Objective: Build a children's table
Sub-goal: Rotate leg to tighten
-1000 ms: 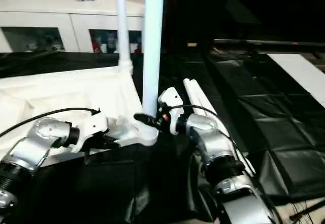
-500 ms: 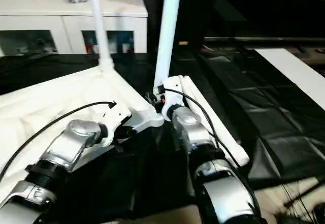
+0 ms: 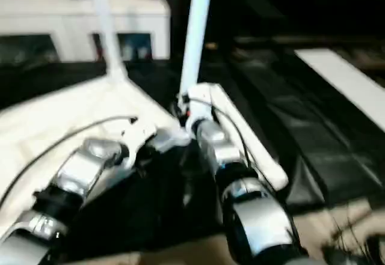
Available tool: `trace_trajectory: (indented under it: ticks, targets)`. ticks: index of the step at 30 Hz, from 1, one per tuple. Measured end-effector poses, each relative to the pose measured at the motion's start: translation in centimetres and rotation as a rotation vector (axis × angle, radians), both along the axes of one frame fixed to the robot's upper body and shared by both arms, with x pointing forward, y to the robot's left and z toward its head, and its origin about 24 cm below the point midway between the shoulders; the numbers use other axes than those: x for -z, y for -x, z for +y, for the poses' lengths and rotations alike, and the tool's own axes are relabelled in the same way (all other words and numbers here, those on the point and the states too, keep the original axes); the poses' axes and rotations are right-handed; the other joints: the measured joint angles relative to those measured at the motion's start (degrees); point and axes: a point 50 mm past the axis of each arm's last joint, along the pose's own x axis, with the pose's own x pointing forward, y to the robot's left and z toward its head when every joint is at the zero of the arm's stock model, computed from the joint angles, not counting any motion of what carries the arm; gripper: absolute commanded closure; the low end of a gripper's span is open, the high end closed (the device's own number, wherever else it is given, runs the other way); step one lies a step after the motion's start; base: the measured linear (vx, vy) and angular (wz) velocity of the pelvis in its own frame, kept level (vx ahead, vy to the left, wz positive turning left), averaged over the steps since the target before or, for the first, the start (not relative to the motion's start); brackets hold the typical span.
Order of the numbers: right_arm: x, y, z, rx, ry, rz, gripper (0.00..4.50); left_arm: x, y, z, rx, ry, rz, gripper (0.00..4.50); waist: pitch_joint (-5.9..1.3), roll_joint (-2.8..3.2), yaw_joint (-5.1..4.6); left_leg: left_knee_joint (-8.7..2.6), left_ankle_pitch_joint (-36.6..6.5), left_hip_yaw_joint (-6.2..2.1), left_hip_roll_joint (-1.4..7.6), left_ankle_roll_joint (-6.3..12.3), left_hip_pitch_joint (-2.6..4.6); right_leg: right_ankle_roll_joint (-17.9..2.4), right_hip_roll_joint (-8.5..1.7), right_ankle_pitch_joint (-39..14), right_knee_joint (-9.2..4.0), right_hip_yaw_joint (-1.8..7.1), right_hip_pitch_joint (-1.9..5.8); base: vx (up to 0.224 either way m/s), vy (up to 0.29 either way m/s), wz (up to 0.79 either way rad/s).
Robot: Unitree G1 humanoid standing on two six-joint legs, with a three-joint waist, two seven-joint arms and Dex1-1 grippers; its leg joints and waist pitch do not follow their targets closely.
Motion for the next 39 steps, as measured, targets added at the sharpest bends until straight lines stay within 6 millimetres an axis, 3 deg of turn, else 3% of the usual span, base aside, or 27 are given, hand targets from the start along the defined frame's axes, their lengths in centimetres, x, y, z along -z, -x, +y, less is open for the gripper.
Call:
trace_trajectory:
  ticks: [2, 4, 11, 12, 13, 16, 17, 20, 23, 27, 33, 39]
  targets:
    - [0.0, 0.0, 0.0, -0.003, 0.001, 0.001, 2.67, 0.0, 0.0, 0.1, 0.004, 0.000, 0.002, 4.50, -0.28, 0.18, -0.06, -0.18, 0.36, -0.08, 0.31, -0.49, -0.13, -0.03, 0.51, 0.68, -0.59, 0.14, -0.20, 0.018, 0.002, -0.10]
    - [0.1, 0.0, 0.0, -0.003, 0.003, 0.009, 2.67, 0.0, 0.0, 0.1, 0.009, -0.004, 0.004, 4.50, -0.42, -0.45, 0.03, -0.17, 0.37, 0.29, 0.35, -0.50, 0.11, -0.02, 0.51, 1.58, -0.54, 0.47, -0.19, 0.000, 0.000, 0.00]
    - [-0.1, 0.0, 0.3, -0.049, 0.028, -0.017, 2.67, -0.1, 0.1, 0.5, 0.028, 0.000, 0.000, 4.50, -0.39, -0.38, -0.02, -0.49, 0.37, 0.45, 0.36, -0.50, 0.26, 0.00, 0.51, 1.57, -0.68, 0.55, -0.25, 0.000, 0.000, 0.00]
    - [-0.1, 0.0, 0.3, -0.058, 0.028, -0.020, 2.11, -0.1, 0.1, 0.5, 0.032, 0.001, 0.000, 4.50, -0.40, -0.40, -0.01, -0.57, 0.37, 0.47, 0.36, -0.50, 0.28, 0.00, 0.51, 1.58, -0.68, 0.55, -0.25, 0.000, 0.000, 0.00]
    - [-0.2, 0.0, 0.3, -0.068, 0.027, -0.027, 1.97, -0.1, 0.1, 0.6, 0.035, 0.002, -0.002, 4.50, -0.40, -0.41, 0.00, -0.62, 0.37, 0.49, 0.37, -0.50, 0.31, 0.00, 0.51, 1.59, -0.68, 0.55, -0.24, 0.000, 0.000, 0.00]
    - [1.7, 0.7, -0.2, -0.078, 0.039, 0.035, 1.91, -0.3, 0.3, 0.4, 0.061, 0.012, -0.019, 4.50, -0.29, -0.46, 0.46, -0.62, 0.40, 0.55, 0.41, -0.47, 0.20, 0.17, 0.53, 2.00, -0.67, 0.55, -0.27, 0.000, 0.000, 0.00]
    - [1.4, 0.6, -0.2, -0.086, 0.037, 0.023, 1.63, -0.4, 0.3, 0.5, 0.068, 0.017, -0.024, 4.50, -0.26, -0.42, 0.59, -0.62, 0.67, 0.82, 0.50, -0.28, 0.26, 0.34, 0.52, 2.53, -0.66, 0.73, -0.31, 0.000, 0.000, 0.00]
    - [1.3, 0.6, -0.2, -0.107, 0.037, 0.020, 1.54, -0.6, 0.3, 0.7, 0.081, 0.017, -0.032, 4.50, -0.26, -0.16, 0.80, -0.76, 0.75, 1.08, 0.62, -0.21, 0.08, 0.34, 0.55, 2.78, -0.54, 0.82, -0.32, 0.018, -0.009, 0.01]
    - [1.3, 0.6, -0.4, -0.116, 0.041, 0.016, 1.19, -0.9, 0.3, 0.6, 0.095, 0.023, -0.042, 4.50, -0.27, 0.22, 0.99, -0.89, 2.43, 1.55, 1.54, 0.02, -0.07, 0.43, 1.20, 2.77, -0.48, 0.82, -0.36, 0.018, -0.009, 0.01]
    - [1.9, 0.9, -0.8, -0.147, 0.057, 0.024, 0.81, -1.5, 0.3, 0.7, 0.115, 0.032, -0.069, 4.50, -0.35, 0.36, 1.03, -0.70, 3.56, 1.53, 1.85, -0.16, -1.13, 0.47, 1.52, 2.69, -0.52, 0.84, -1.19, 0.016, 0.002, -0.01]
    - [1.4, 1.0, -1.6, -0.262, 0.075, -0.021, 0.26, -1.9, 0.3, 1.3, 0.158, 0.035, -0.096, 4.50, -0.33, 0.29, 0.77, -0.21, 3.67, 1.53, 1.90, 0.30, -2.02, 0.62, 1.52, 2.80, -0.45, 0.83, -1.83, 0.000, 0.000, 0.00]
    - [0.9, 1.5, -3.5, -0.397, 0.105, -0.074, 0.26, -2.0, 1.0, 2.5, 0.248, 0.057, -0.094, 4.50, -0.31, 0.27, 0.81, 0.58, 3.43, 1.54, 2.17, 0.94, -2.60, 0.79, 1.64, 2.91, -0.17, 0.73, -2.21, 0.000, 0.000, 0.00]
